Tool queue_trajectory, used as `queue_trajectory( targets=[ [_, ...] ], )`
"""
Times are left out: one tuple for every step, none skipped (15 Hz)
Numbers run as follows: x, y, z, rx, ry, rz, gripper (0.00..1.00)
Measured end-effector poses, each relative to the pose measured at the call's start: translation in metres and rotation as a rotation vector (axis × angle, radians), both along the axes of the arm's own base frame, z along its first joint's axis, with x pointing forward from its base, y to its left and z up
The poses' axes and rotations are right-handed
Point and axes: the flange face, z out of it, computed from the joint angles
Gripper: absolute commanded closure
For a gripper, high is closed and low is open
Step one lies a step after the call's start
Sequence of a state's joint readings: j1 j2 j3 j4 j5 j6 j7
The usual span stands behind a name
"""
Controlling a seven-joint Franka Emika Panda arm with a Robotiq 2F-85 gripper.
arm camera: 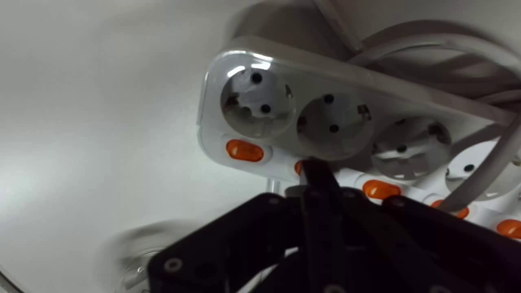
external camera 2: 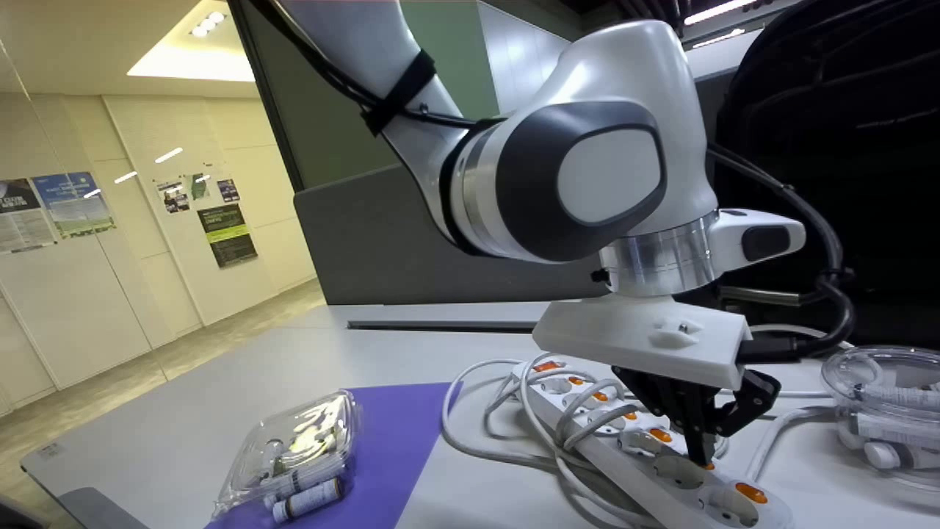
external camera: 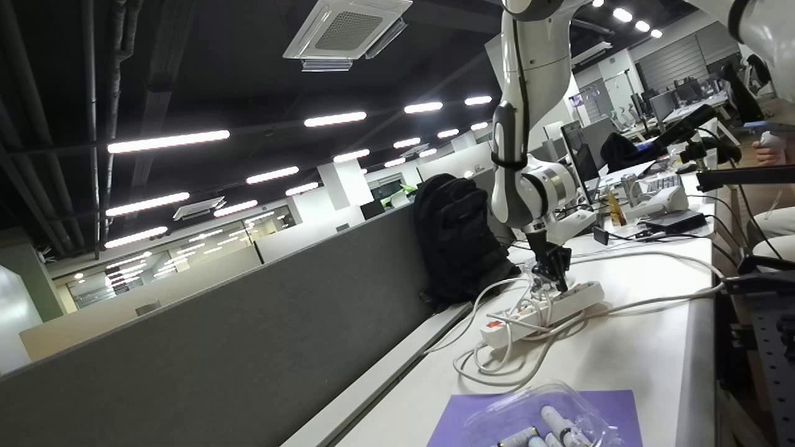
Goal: Flip a switch on the extension cord
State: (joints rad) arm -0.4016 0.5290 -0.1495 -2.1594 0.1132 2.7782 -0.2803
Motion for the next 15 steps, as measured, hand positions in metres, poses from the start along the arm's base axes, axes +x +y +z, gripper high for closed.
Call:
queue_trajectory(
  targets=[
    [0.001,-0.001,0.0,0.002,-0.003,-0.006,1.0],
    [0.001,-0.002,0.0,0.003,-0.005,-0.01,1.0],
    [0.002,-0.003,-0.001,0.003,-0.007,-0.012,1.0],
    [0.003,-0.004,-0.001,0.003,-0.008,-0.015,1.0],
    [0.003,-0.005,-0.001,0.002,-0.009,-0.018,1.0],
    [0.004,-0.006,-0.001,0.003,-0.01,-0.024,1.0],
    [0.004,-0.007,-0.001,0.005,-0.01,-0.035,1.0],
    [0.004,-0.008,-0.002,0.009,-0.011,-0.05,1.0],
    [0.004,-0.009,-0.002,0.014,-0.012,-0.063,1.0],
    [0.005,-0.011,-0.002,0.02,-0.012,-0.078,1.0],
    [0.007,-0.013,-0.001,0.025,-0.014,-0.094,1.0],
    [0.009,-0.016,-0.001,0.028,-0.016,-0.107,1.0],
    [0.012,-0.018,-0.001,0.03,-0.022,-0.121,1.0],
    [0.015,-0.021,-0.002,0.029,-0.028,-0.134,1.0],
    [0.02,-0.025,-0.003,0.026,-0.034,-0.144,1.0]
  ],
)
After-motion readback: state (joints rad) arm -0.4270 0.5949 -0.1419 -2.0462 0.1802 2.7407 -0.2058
